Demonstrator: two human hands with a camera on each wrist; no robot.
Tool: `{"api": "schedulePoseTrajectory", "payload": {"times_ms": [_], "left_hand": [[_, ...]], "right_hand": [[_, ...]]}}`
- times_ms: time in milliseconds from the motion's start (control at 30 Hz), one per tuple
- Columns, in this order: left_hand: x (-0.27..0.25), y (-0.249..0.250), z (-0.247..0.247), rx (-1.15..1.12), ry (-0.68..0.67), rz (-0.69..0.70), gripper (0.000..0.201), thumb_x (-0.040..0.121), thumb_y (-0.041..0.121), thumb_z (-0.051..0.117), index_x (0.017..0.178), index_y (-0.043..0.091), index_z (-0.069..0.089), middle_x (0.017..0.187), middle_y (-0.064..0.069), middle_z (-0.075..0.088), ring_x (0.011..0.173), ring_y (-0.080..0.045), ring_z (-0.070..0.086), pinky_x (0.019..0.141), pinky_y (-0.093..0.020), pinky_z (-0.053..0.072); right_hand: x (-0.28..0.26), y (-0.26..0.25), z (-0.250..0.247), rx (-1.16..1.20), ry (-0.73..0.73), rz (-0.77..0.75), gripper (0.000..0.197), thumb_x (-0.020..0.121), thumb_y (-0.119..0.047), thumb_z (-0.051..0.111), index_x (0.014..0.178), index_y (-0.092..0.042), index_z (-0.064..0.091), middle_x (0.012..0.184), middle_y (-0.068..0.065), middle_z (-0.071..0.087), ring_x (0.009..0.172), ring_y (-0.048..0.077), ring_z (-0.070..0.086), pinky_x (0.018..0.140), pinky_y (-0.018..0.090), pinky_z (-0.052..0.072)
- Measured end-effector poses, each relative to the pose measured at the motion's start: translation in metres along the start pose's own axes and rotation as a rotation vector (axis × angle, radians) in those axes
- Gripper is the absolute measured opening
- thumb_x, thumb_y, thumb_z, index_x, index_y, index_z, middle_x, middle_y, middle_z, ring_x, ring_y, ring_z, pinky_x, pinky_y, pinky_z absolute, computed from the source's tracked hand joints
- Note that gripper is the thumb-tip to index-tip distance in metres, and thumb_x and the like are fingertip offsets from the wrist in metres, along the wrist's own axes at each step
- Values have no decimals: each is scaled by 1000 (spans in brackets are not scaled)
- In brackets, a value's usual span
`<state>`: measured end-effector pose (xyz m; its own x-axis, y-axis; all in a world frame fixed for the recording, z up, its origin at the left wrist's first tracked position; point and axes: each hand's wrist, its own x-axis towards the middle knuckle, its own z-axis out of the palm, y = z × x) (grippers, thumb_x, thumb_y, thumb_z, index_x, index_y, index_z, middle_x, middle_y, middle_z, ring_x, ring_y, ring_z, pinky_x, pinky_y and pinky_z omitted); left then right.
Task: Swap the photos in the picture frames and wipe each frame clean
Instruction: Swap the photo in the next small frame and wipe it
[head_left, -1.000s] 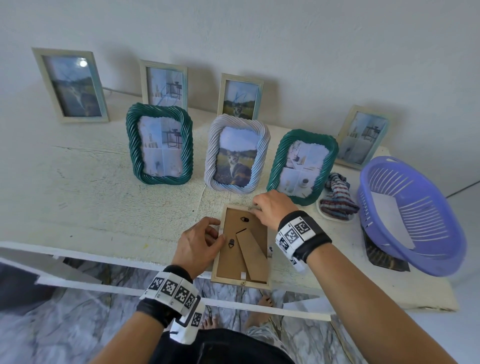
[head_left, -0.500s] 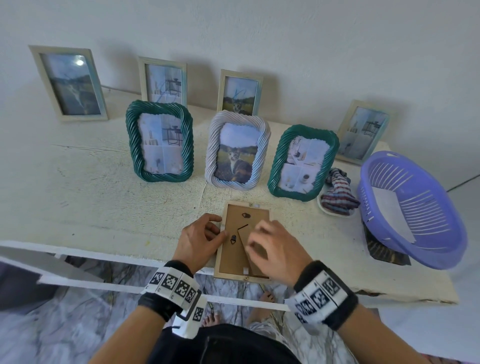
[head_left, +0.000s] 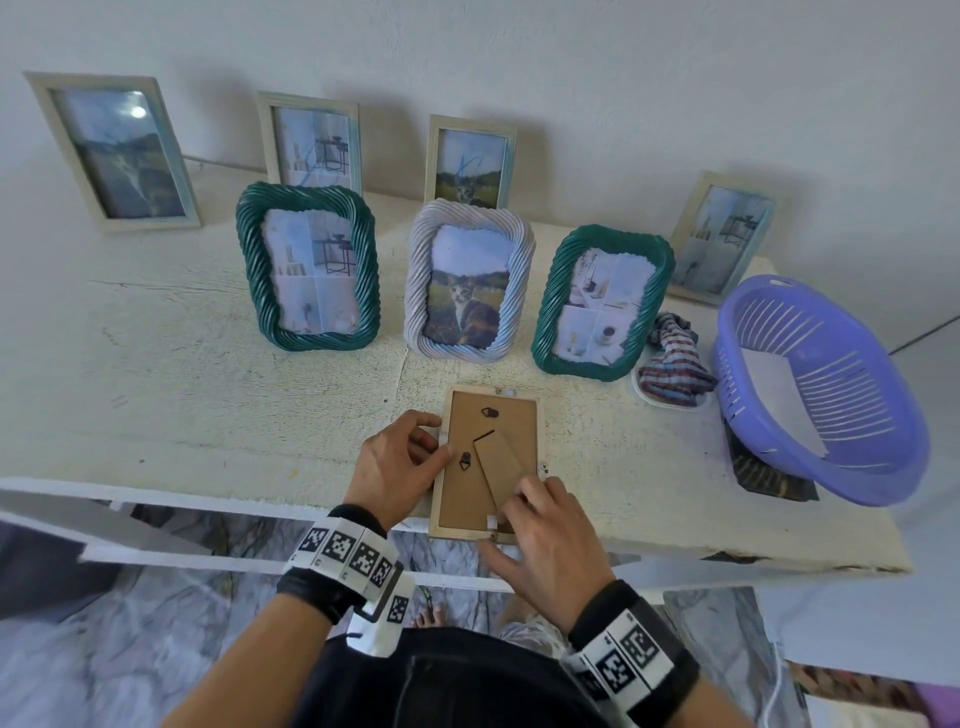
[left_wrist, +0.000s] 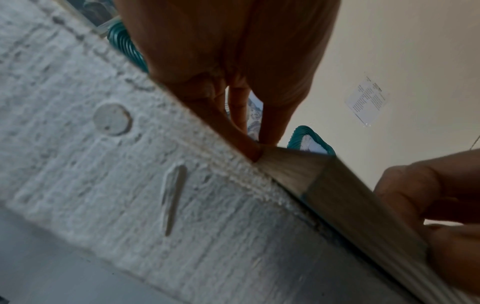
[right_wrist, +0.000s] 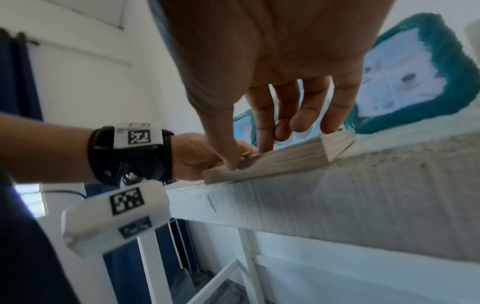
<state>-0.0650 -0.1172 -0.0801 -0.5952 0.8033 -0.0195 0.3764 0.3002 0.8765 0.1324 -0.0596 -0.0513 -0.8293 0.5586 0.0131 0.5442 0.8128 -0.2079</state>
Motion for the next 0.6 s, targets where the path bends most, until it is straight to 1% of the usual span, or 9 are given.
{"api": "schedulePoseTrajectory", "payload": {"times_ms": [100, 167, 200, 267, 333, 400, 433, 533, 600], "left_hand": [[0, 1, 0, 4, 3, -6, 25, 83, 25, 74, 105, 21, 63, 78, 7, 64, 70, -9, 63, 68, -32, 57], [0, 1, 0, 6, 2, -8, 24, 83, 25, 74, 104, 22, 63, 78, 8, 64, 71, -9, 63, 68, -29, 56], [0, 0, 1, 8, 2, -6, 24, 83, 25, 74, 104, 22, 63, 78, 8, 64, 70, -9, 63, 68, -28, 56], [0, 0, 0, 10, 3, -7, 24, 83, 25, 74, 104, 22, 63, 77, 8, 64, 70, -8, 62, 67, -26, 55], [0, 0, 0, 7, 2, -9, 24, 83, 26, 74, 104, 22, 63, 78, 8, 64, 70, -7, 62, 66, -21, 53], [-1, 0, -1, -3, -3, -8, 24, 83, 26, 74, 104, 24, 62, 78, 8, 64, 69, -5, 62, 63, -16, 51], [-1, 0, -1, -12, -8, -6, 25, 83, 26, 74, 105, 25, 61, 79, 8, 64, 69, -4, 62, 62, -16, 51], [-1, 0, -3, -33, -34, 8, 28, 85, 23, 71, 110, 29, 61, 81, 9, 65, 71, -3, 62, 64, -18, 52], [-2, -1, -4, -33, -55, 12, 32, 86, 18, 69, 115, 30, 61, 83, 10, 65, 73, -2, 61, 65, -13, 49]], "right_hand": [[0, -5, 3, 53, 13, 47, 24, 78, -46, 50, 81, -24, 60, 88, -7, 46, 79, 14, 48, 68, 28, 45], [-2, -7, 4, 88, 1, 20, 15, 79, -38, 49, 85, -28, 58, 89, -8, 42, 81, 13, 46, 71, 29, 43], [-2, -6, 4, 103, -24, 1, 13, 80, -35, 48, 87, -29, 57, 90, -8, 41, 83, 14, 45, 73, 30, 41], [-1, -3, 1, 132, -80, -23, 14, 83, -34, 47, 91, -31, 58, 93, -7, 41, 87, 14, 44, 76, 31, 38], [0, -1, -3, 126, -114, -42, 15, 84, -35, 48, 94, -33, 59, 94, -8, 41, 88, 14, 43, 77, 30, 36], [1, 1, -8, 105, -125, -55, 18, 84, -39, 49, 96, -32, 60, 96, -7, 42, 88, 14, 43, 76, 31, 40], [3, 0, -10, 96, -124, -51, 23, 84, -42, 49, 100, -31, 59, 99, -6, 43, 89, 15, 43, 76, 32, 42], [13, 0, -18, 35, -86, 21, 36, 85, -51, 46, 112, -28, 55, 111, -1, 48, 95, 20, 45, 78, 34, 44], [23, -1, -21, -56, -67, 85, 39, 87, -53, 43, 115, -28, 54, 111, 2, 53, 96, 23, 48, 78, 37, 45]]}}
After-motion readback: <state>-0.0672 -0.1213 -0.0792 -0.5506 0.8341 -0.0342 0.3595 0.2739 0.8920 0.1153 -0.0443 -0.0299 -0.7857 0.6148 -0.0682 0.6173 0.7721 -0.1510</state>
